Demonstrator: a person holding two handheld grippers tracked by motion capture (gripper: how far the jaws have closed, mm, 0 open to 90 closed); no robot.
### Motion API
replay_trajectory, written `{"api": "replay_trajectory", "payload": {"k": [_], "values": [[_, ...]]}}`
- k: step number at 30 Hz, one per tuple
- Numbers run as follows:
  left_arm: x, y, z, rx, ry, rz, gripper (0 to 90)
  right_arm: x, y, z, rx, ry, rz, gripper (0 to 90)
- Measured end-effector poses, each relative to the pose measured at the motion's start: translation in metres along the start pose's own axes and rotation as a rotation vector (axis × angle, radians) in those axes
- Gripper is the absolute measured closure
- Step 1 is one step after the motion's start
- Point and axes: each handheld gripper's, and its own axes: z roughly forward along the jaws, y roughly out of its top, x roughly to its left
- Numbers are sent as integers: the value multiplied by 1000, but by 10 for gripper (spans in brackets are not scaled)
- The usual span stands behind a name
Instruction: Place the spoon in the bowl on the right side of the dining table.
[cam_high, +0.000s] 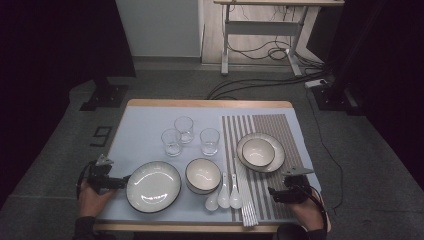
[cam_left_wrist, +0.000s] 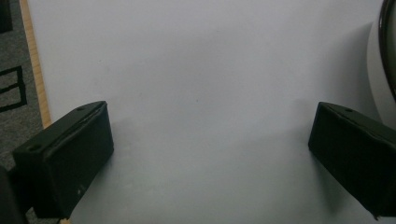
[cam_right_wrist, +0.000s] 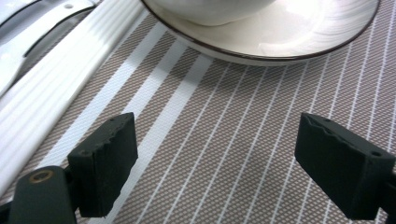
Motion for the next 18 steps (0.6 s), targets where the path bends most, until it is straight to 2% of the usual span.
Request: {"api": "replay_trajectory", "payload": {"k": [7, 18], "values": [[0, 0, 0, 0, 0, 0, 0, 9, 4, -5, 7, 5, -18, 141], [0, 0, 0, 0, 0, 0, 0, 26, 13, -4, -3, 62, -63, 173]]}}
